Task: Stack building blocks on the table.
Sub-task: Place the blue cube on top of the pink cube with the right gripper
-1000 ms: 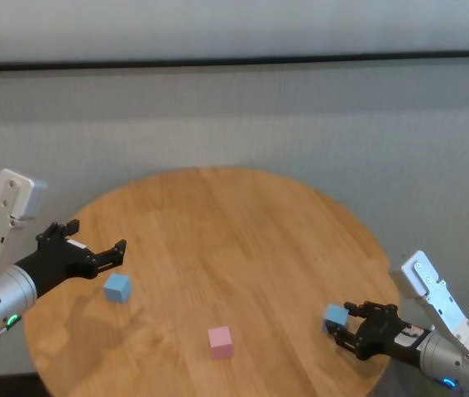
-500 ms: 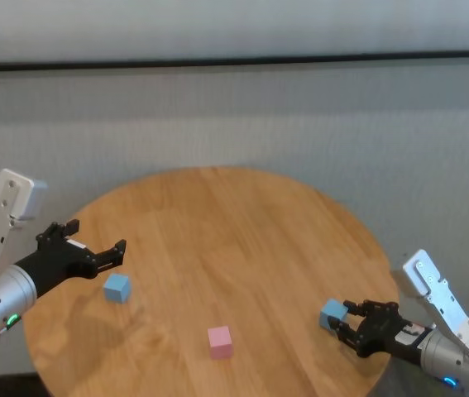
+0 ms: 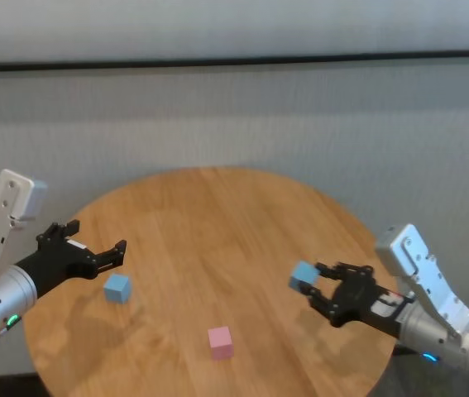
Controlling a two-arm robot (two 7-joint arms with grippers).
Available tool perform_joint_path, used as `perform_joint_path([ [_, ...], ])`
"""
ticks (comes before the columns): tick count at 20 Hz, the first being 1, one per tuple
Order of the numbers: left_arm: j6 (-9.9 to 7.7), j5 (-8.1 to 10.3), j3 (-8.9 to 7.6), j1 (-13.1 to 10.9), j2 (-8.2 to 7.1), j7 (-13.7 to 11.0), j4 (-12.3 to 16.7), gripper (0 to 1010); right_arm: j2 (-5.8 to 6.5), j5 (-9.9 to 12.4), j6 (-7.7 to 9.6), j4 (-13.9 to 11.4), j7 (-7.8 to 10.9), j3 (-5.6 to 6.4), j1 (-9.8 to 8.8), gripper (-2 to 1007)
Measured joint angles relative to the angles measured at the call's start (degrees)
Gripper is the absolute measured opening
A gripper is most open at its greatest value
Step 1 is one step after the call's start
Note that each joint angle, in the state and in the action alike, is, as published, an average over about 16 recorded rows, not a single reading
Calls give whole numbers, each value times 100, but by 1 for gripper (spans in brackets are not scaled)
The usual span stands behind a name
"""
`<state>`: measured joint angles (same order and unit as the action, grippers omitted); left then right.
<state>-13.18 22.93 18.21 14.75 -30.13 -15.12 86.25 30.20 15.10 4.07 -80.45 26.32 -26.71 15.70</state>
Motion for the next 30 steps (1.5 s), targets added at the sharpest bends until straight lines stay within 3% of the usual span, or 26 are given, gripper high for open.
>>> perform_joint_path([
  [6, 0, 0, 0, 0, 0, 0, 0, 1003, -89, -202, -173, -239, 240, -152, 53, 373],
  [11, 0, 0, 0, 0, 0, 0, 0, 1002, -187, -338, -188, -226, 473, -341, 145, 373],
  [21, 0, 0, 0, 0, 0, 0, 0, 1003, -418, -341, 102, 105, 878, -662, 416, 373],
  [30, 0, 0, 0, 0, 0, 0, 0, 1003, -544, -144, 356, 348, 1040, -827, 602, 373],
])
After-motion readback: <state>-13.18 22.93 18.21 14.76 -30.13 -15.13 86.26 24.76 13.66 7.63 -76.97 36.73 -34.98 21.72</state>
